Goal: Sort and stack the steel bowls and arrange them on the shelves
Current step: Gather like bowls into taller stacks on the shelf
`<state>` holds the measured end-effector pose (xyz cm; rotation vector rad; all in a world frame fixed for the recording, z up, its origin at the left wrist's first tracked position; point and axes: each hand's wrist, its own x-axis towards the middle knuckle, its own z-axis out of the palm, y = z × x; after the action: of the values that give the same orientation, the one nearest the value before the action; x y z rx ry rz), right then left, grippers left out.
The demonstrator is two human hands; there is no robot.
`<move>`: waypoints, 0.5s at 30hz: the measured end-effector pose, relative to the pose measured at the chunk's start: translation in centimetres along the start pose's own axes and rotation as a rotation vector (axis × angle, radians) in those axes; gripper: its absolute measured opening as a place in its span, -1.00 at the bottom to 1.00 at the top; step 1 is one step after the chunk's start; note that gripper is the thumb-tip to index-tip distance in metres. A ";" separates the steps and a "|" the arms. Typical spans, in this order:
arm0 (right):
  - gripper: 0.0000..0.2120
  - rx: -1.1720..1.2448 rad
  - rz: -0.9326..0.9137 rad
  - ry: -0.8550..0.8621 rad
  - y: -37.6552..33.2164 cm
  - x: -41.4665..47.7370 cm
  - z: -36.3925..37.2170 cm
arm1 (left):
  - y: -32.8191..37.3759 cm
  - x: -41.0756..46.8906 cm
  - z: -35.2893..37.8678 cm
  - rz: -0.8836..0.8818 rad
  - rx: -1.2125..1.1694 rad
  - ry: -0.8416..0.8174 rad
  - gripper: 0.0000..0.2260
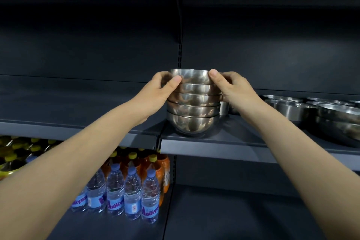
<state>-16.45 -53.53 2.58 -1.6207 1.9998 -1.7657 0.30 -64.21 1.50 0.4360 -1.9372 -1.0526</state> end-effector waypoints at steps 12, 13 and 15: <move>-0.59 0.029 0.020 0.007 -0.1 -0.5 0.2 | -0.3 0.1 -0.2 0.000 0.035 0.009 -0.59; -0.57 0.030 0.021 -0.001 -0.2 -0.6 0.2 | -0.3 0.1 -0.2 -0.005 0.040 0.003 -0.55; -0.50 0.031 0.035 -0.024 -0.4 -0.8 0.0 | -0.1 -0.1 -0.3 -0.011 0.051 -0.012 -0.58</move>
<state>-15.86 -52.95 2.42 -1.5802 1.9679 -1.7478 0.60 -64.38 1.50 0.4699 -1.9777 -1.0162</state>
